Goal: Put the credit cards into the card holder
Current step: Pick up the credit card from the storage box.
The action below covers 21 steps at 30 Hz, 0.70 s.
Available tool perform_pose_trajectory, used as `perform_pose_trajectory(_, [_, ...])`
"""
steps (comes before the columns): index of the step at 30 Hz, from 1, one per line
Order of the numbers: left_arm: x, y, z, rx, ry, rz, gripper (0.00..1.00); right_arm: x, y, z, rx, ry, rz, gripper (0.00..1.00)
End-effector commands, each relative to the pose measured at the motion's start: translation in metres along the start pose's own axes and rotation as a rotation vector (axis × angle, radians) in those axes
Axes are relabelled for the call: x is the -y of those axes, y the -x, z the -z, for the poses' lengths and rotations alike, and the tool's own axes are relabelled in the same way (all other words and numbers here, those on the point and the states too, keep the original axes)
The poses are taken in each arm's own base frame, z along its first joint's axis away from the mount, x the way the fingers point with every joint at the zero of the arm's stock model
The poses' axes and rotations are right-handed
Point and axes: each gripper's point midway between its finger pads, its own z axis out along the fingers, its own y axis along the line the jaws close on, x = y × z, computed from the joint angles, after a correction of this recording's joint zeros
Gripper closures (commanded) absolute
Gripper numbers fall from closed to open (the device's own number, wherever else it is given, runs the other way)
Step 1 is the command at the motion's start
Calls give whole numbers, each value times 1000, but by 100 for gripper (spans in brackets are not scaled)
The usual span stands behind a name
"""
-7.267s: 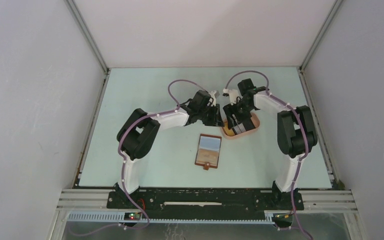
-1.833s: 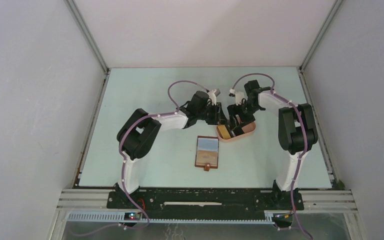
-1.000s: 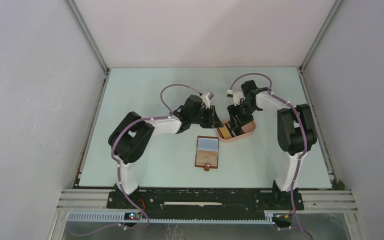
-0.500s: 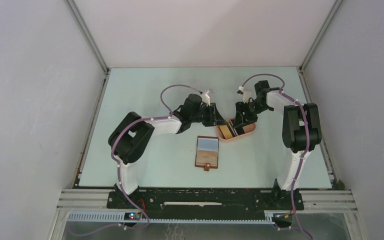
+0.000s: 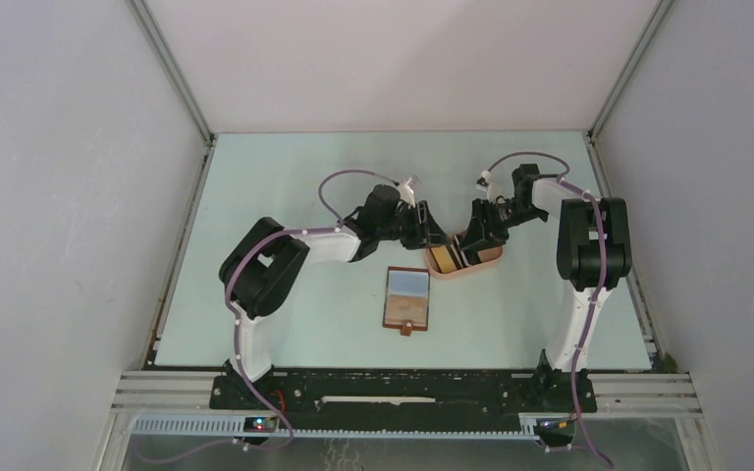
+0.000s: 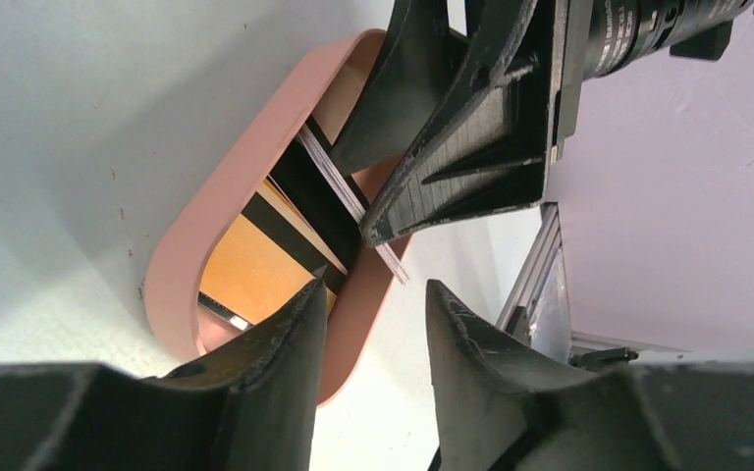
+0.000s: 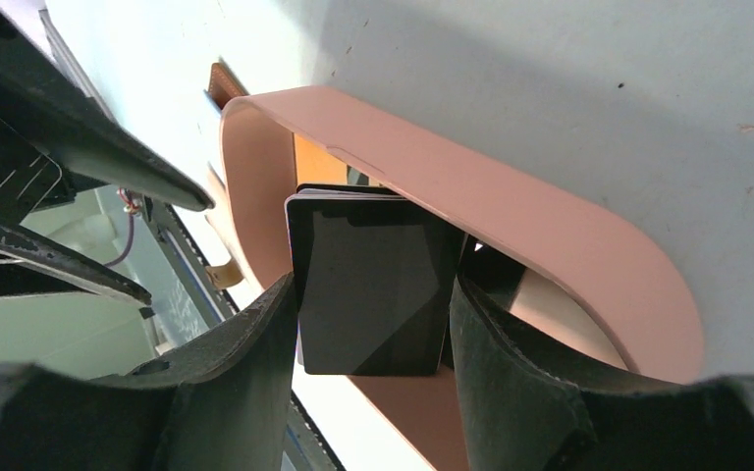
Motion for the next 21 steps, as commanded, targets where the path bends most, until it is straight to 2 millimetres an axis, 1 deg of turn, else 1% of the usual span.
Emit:
perform_pose_trajectory(1, [29,25,-8,48,-68,12,51,-13,9,4,20,72,8,61])
perform_pose_trajectory(4, [25,28,-12,62,-52,51,47,-13,9,5,24,78,9,62])
perform_pose_trajectory(8, [17,29,-16,78,-29,112,46,-14,11,6,31,86,10,62])
perform_pose_trajectory(15, [12,31,-19,115,-17,188,45,-15,12,7,36,93,5,63])
perform_pose_trajectory(21, [11,34,-20,148,-26,272,45,-21,14,10,48,110,18,64])
